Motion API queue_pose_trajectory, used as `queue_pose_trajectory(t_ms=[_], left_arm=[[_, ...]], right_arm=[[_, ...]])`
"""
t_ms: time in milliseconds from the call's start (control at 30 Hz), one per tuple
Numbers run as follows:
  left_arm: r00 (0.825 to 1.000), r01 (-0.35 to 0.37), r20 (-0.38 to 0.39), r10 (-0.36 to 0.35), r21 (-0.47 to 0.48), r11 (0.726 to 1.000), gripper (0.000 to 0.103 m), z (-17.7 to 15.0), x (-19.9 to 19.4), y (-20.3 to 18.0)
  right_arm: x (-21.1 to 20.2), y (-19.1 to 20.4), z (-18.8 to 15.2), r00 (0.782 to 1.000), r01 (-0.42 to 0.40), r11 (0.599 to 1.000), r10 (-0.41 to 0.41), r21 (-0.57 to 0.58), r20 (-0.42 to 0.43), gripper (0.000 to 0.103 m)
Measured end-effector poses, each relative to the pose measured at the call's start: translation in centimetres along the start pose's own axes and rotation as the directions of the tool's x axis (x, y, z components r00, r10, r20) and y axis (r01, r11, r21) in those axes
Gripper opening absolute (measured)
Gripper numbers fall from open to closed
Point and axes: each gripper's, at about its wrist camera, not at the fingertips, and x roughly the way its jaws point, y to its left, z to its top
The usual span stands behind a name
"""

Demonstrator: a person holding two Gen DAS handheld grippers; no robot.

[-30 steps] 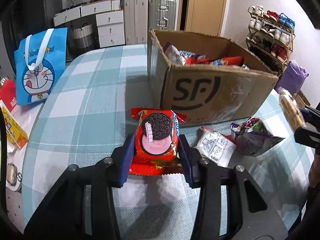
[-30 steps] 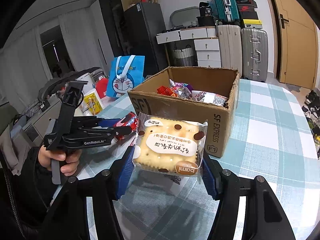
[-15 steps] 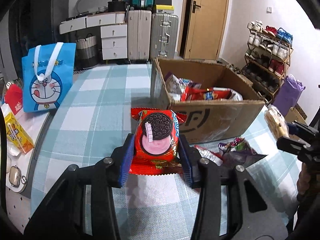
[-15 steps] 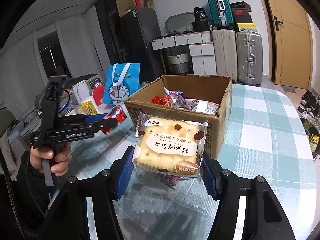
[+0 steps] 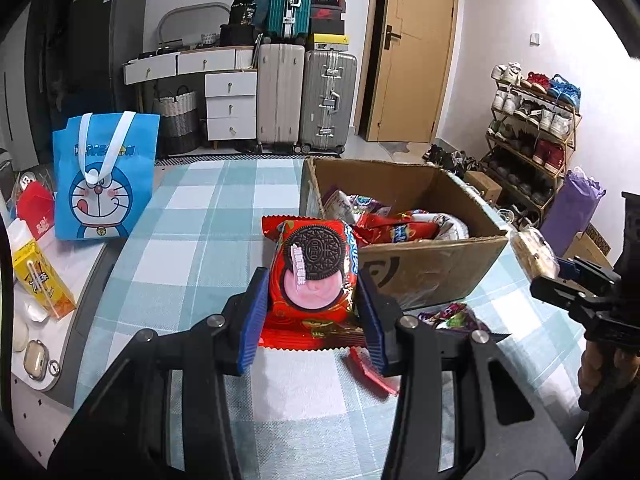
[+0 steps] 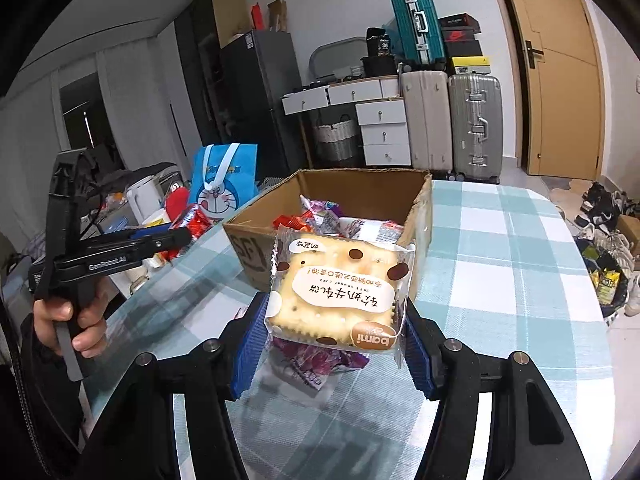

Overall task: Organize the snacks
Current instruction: 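Carry the cracker pack and Oreo pack over the box with both tools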

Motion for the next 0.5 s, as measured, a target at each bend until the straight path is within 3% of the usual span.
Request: queue_pose_trajectory(t_ms=[500], left_arm=[[0.999, 0.031, 0.021, -0.032, 0.005, 0.999, 0.040, 2.7, 1.0, -1.9]], right_arm=[[-0.9, -0.7, 2.4, 0.996, 0.063, 0.998, -0.065, 0.027, 0.054, 0.062]])
